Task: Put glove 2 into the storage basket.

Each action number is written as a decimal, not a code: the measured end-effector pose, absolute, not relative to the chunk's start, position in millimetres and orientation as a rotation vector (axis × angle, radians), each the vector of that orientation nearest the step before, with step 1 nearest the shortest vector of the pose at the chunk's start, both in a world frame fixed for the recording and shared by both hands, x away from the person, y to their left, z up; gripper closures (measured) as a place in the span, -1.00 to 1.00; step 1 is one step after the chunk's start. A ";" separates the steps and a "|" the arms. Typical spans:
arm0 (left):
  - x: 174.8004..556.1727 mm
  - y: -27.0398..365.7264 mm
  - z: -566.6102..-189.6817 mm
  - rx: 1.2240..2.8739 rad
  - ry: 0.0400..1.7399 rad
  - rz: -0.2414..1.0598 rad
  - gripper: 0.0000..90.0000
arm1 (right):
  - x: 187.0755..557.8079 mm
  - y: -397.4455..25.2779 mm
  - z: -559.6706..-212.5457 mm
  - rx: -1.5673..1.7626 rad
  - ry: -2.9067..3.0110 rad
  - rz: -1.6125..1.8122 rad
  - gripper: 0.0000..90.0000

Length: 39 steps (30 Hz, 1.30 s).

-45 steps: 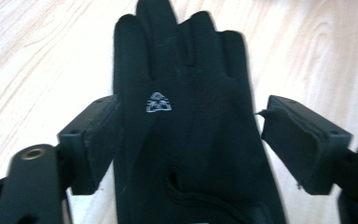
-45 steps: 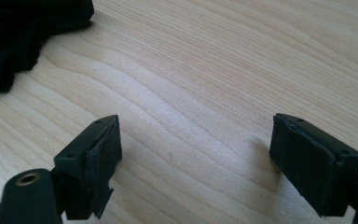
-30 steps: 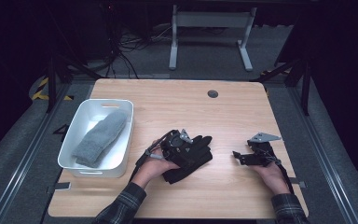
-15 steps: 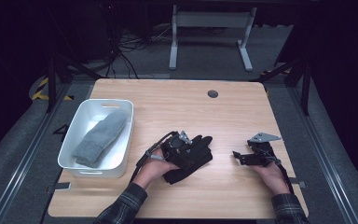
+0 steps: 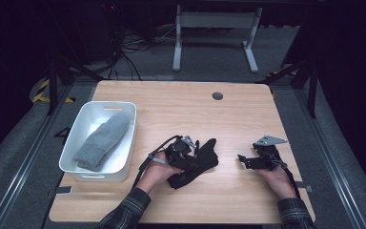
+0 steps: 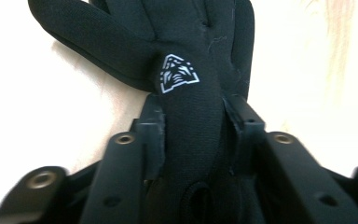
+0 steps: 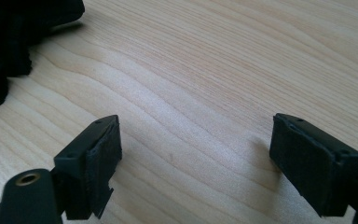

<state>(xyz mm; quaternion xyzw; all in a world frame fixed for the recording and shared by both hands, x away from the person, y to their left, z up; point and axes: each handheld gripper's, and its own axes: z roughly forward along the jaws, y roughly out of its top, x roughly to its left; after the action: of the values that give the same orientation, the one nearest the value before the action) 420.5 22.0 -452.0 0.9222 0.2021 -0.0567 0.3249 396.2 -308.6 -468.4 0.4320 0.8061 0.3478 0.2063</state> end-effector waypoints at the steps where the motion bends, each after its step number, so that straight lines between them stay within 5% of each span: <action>1: 420.0 21.4 -450.8 2.423 0.535 -0.147 0.51 | 396.2 -308.6 -468.4 1.204 2.246 0.968 -0.62; 22: 415.5 44.2 -386.6 2.384 0.661 -0.036 0.53 | 396.2 -308.3 -468.5 1.204 2.245 0.968 -0.63; 39: 423.2 111.4 -331.7 2.331 0.780 0.096 0.52 | 396.3 -308.2 -468.5 1.202 2.246 0.968 -0.63</action>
<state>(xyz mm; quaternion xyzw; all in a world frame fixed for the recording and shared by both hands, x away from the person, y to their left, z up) 423.2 111.4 -331.7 0.8931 0.2987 0.0369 0.3344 396.3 -308.2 -468.5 0.4316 0.8064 0.3477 0.2065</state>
